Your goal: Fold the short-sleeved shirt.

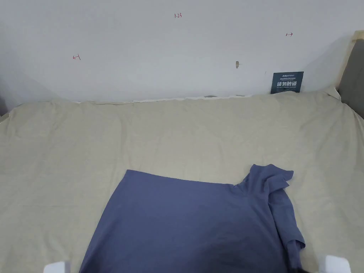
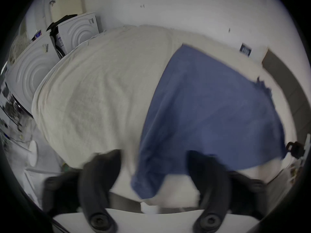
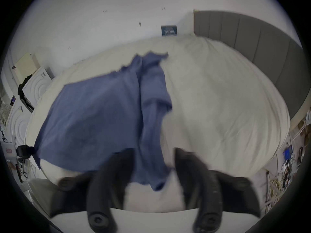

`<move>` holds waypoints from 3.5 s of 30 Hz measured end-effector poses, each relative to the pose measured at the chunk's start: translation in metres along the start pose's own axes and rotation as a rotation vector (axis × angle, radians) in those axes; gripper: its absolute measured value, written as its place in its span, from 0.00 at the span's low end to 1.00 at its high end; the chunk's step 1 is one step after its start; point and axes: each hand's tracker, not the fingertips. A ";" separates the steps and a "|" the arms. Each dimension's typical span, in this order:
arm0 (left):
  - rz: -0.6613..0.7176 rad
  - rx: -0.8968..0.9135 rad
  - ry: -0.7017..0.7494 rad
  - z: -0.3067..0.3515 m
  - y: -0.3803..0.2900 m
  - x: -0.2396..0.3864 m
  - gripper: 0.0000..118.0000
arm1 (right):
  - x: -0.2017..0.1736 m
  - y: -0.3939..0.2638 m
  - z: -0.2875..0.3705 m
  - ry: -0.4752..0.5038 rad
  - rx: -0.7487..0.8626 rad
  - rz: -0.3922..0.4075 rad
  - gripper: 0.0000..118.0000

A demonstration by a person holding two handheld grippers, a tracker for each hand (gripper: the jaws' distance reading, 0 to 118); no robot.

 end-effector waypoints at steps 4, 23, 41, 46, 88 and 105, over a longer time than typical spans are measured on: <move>0.018 0.267 -0.119 0.040 0.041 0.016 0.94 | -0.013 0.050 0.049 0.002 0.236 0.017 0.94; -0.067 0.762 -0.243 0.089 0.114 0.111 0.00 | -0.063 0.113 0.136 -0.118 0.755 0.123 0.01; -0.108 0.187 -0.174 -0.152 0.306 0.108 0.57 | -0.047 0.186 0.018 -0.157 0.616 0.128 0.01; -0.118 0.090 -0.096 -0.216 0.307 0.113 0.91 | -0.034 0.195 -0.028 -0.188 0.545 0.114 0.01; -0.123 0.323 -0.155 -0.068 0.267 0.073 0.03 | -0.004 0.221 -0.097 -0.190 0.163 0.164 0.03; -0.035 0.907 -0.097 0.173 0.426 0.060 0.03 | -0.061 0.442 0.164 -0.090 0.913 0.177 0.04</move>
